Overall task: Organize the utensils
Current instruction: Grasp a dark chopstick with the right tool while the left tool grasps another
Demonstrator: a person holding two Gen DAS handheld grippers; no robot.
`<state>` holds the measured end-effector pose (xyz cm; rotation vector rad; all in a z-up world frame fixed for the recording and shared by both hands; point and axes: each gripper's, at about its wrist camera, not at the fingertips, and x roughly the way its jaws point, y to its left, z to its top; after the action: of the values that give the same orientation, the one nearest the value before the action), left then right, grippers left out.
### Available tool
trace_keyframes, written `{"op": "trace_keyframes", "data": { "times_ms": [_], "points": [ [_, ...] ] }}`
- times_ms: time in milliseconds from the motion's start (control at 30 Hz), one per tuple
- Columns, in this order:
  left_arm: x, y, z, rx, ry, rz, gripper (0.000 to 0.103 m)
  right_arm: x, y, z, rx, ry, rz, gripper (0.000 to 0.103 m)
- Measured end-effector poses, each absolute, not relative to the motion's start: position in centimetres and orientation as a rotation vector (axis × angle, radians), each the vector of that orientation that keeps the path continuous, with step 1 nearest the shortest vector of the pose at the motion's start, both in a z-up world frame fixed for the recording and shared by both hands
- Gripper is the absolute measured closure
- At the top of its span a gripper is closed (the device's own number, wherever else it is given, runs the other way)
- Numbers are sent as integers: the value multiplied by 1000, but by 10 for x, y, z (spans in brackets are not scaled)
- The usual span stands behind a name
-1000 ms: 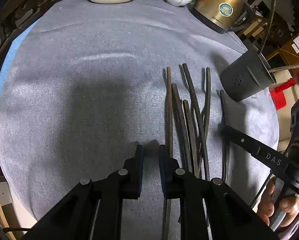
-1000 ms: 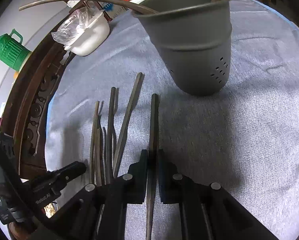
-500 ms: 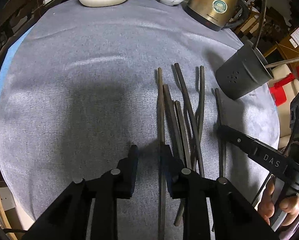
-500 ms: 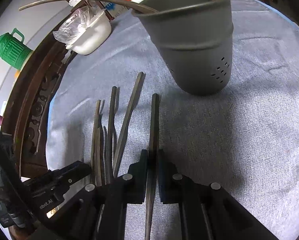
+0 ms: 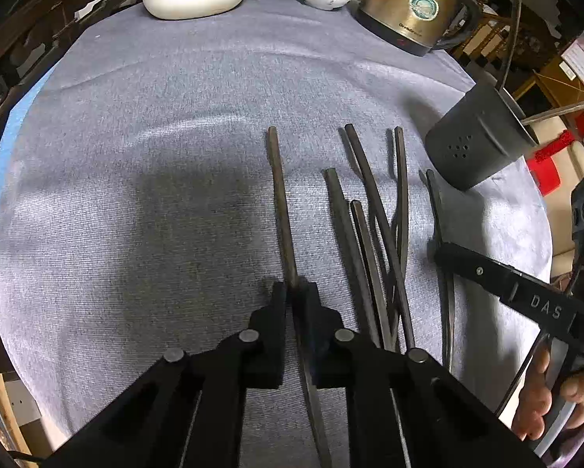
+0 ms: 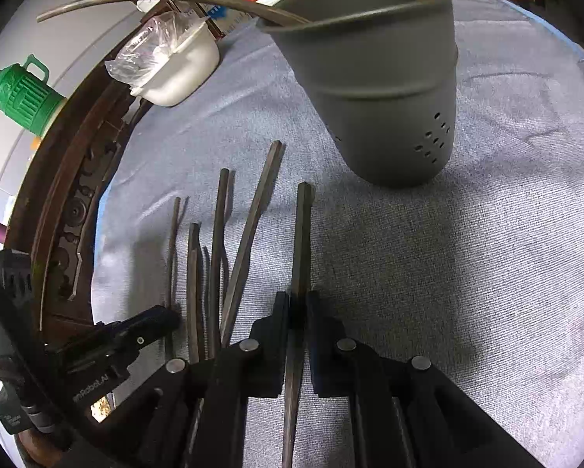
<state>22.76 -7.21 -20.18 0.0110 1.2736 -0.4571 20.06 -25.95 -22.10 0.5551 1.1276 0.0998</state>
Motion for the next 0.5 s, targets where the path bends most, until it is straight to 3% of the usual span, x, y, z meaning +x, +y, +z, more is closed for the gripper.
{"op": "trace_keyframes", "data": {
  "times_ms": [500],
  "points": [
    [211, -51, -202, 19, 1339, -527, 95, 187, -256, -217, 495, 1202, 73, 93]
  ]
}}
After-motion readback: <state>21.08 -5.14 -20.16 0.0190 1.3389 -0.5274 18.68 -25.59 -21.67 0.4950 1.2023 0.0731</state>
